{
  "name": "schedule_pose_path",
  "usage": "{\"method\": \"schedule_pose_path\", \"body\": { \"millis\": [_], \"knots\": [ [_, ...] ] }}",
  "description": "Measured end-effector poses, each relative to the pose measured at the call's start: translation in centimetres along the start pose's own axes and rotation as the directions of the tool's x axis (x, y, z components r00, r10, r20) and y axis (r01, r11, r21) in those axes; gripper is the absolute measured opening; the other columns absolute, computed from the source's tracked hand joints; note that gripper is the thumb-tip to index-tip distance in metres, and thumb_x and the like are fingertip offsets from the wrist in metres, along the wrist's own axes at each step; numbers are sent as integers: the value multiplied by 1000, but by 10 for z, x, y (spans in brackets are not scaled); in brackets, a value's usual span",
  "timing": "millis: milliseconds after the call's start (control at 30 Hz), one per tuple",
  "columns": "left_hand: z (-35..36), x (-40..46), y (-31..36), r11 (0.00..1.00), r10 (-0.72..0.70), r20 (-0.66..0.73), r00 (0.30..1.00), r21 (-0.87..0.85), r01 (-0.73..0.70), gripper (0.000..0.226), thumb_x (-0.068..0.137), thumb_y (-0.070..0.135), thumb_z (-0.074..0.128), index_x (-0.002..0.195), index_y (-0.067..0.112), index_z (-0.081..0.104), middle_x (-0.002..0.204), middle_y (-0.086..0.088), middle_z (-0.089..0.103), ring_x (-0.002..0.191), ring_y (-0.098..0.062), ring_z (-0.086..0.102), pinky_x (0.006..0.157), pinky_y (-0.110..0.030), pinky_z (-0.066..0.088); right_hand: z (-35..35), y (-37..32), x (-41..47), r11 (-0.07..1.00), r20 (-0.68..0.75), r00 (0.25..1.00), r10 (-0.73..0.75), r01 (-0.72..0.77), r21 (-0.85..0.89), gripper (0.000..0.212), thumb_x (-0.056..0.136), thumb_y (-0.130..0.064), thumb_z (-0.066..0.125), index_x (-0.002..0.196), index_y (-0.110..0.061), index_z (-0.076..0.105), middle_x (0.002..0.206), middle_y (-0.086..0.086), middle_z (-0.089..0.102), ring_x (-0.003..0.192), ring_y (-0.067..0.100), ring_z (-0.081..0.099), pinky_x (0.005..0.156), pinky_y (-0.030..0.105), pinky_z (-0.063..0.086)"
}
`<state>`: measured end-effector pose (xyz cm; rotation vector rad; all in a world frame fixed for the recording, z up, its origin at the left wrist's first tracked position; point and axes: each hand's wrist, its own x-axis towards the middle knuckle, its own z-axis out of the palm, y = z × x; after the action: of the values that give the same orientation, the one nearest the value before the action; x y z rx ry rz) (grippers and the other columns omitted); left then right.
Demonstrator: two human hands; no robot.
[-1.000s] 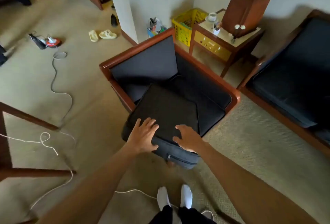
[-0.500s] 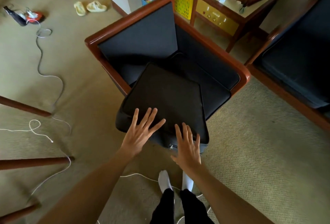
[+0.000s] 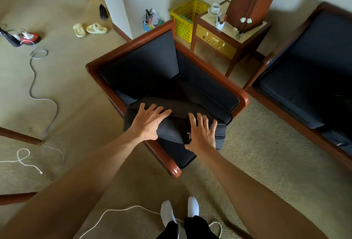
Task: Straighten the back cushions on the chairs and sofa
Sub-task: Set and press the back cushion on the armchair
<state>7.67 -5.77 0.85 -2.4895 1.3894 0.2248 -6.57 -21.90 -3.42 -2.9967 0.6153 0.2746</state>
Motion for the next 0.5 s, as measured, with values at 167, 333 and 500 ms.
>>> {"method": "schedule_pose_path", "body": {
  "millis": [167,333,500],
  "knots": [
    [-26,27,-12,998,-38,-31,999,-44,36,104,56,44,77,146,31,26,143,6,45,128,-22,43,102,-54,32,-34,27,46,996,30,996,-86,86,2,120,58,-55,83,151,-22,15,148,5,31,135,30,32,110,64,24],
    [-52,56,-43,969,-229,-115,967,-123,215,111,50,70,70,146,33,27,147,2,39,134,-27,37,103,-62,29,-70,60,111,986,42,987,-153,149,74,118,55,-57,82,149,-25,20,143,3,36,132,32,36,107,66,27],
    [-65,96,-80,868,-371,-70,926,-381,319,120,53,60,80,149,40,12,156,-1,13,141,-35,16,98,-64,39,-107,87,186,967,106,970,-217,199,157,114,56,-57,79,149,-27,20,143,2,36,134,32,34,107,66,27]
  ]
}}
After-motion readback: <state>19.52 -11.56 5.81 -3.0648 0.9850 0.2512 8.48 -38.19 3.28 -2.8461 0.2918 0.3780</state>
